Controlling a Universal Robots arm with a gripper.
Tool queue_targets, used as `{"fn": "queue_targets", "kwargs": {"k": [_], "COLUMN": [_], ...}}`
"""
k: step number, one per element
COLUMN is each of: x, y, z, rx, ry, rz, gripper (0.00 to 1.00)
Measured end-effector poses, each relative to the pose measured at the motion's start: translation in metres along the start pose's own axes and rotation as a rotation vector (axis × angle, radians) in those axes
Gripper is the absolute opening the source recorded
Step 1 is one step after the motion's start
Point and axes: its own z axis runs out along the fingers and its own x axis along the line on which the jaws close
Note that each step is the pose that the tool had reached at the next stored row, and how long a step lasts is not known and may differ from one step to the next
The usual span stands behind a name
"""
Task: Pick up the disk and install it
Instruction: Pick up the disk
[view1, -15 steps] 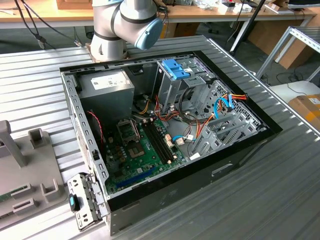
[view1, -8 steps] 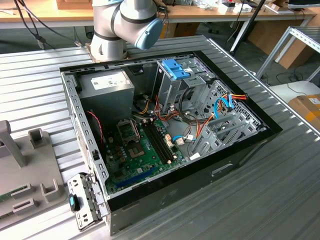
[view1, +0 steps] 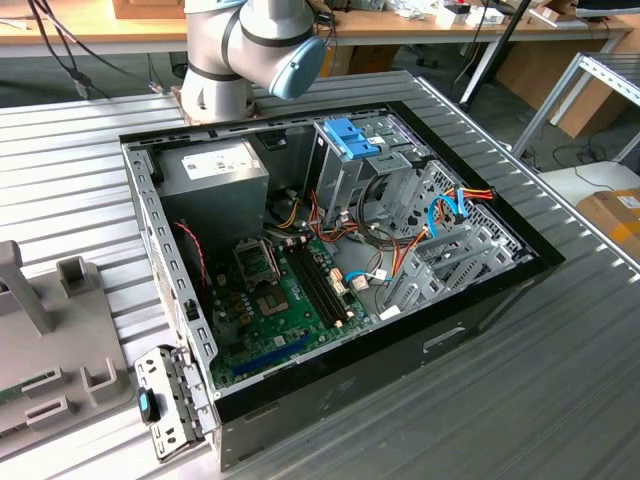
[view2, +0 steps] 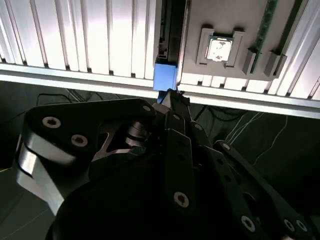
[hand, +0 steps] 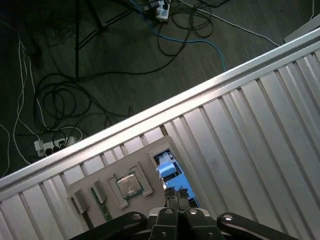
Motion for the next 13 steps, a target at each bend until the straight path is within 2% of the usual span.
{"fn": "queue_targets", "kwargs": {"k": [5, 6, 7, 11, 12, 13], "x": [0.0, 0.0, -0.0001, -0.0016, -0.0033, -0.0036], "y": [0.0, 0.0, -0.0001, -0.0035, -0.0073, -0.0078], "z": [0.0003, 0.0004, 0.0007, 0.0007, 0.0007, 0.0008], "rx": [-0.003, -0.0034, -0.0043, -0.0055, -0.0059, -0.0059], "ry": [0.0069, 0.0077, 0.0099, 0.0123, 0.0133, 0.0134], "rz": [-0.164, -0.184, -0.234, -0.289, -0.316, -0.322], "gripper": [0.11, 0.11, 0.11, 0.11, 0.11, 0.11]}}
